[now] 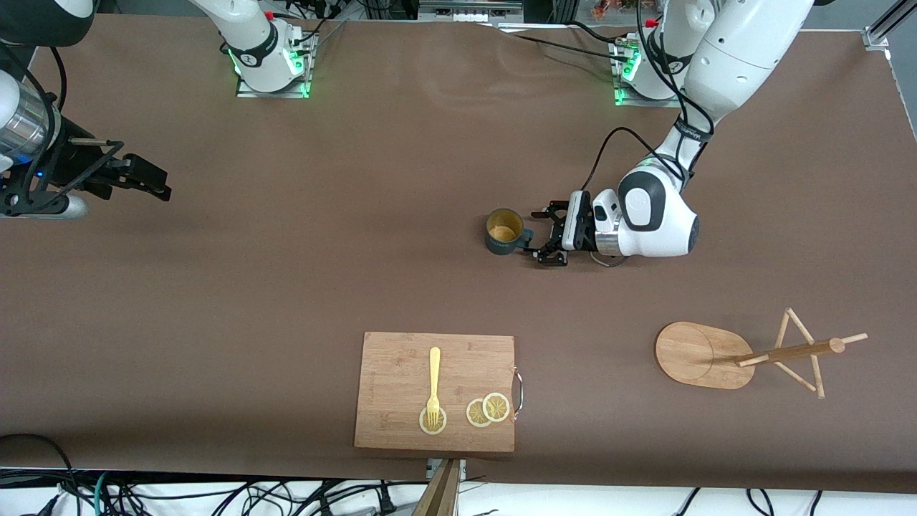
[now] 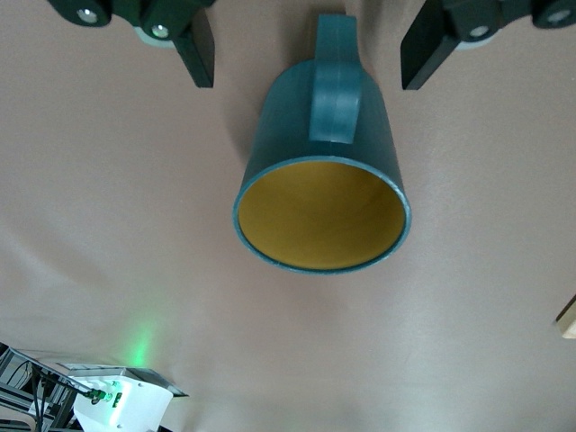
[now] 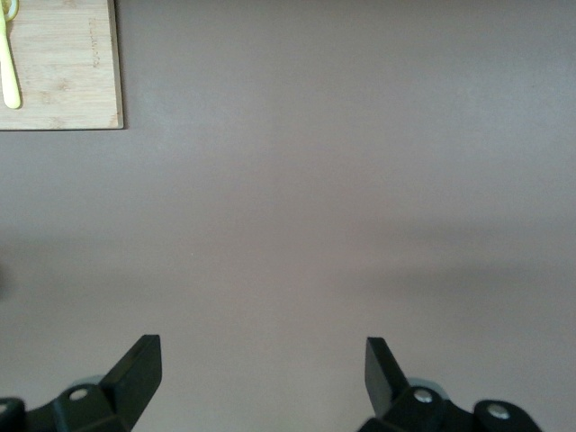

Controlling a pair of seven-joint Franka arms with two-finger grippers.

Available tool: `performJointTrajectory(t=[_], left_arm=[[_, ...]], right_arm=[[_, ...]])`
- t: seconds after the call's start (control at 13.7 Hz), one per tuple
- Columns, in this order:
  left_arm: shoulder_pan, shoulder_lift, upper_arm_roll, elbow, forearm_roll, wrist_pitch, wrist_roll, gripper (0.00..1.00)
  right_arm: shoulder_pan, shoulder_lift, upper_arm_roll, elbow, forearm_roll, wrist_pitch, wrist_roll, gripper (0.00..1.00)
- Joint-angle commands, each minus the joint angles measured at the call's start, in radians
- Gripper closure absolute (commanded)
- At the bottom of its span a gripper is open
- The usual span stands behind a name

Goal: Pass cup and hang on rack
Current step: 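Lower the left gripper to the mug handle and grasp it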

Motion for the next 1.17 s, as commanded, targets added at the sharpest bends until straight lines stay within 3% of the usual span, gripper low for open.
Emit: performJointTrajectory(t=[0.0,1.02,1.09], left_arm=[[-0.002,0.001,0.001,0.0,-0.041,0.003,0.032,0.09],[-0.002,0.009,0.001,-0.003,-0.055,-0.007,0.035,0.1],[-0.004,0.009,0.001,-0.001,-0.055,-0.008,0.044,0.19]], right_arm=[[-0.013,-0.01,0.009,-0.005,-0.003,-0.004,0.001,0.0],[-0.011,-0.01,0.011,-0.005,0.0,-0.004,0.004,0.0],[-0.011,-0.01,0.011,-0.005,0.0,-0.004,0.001,0.0]])
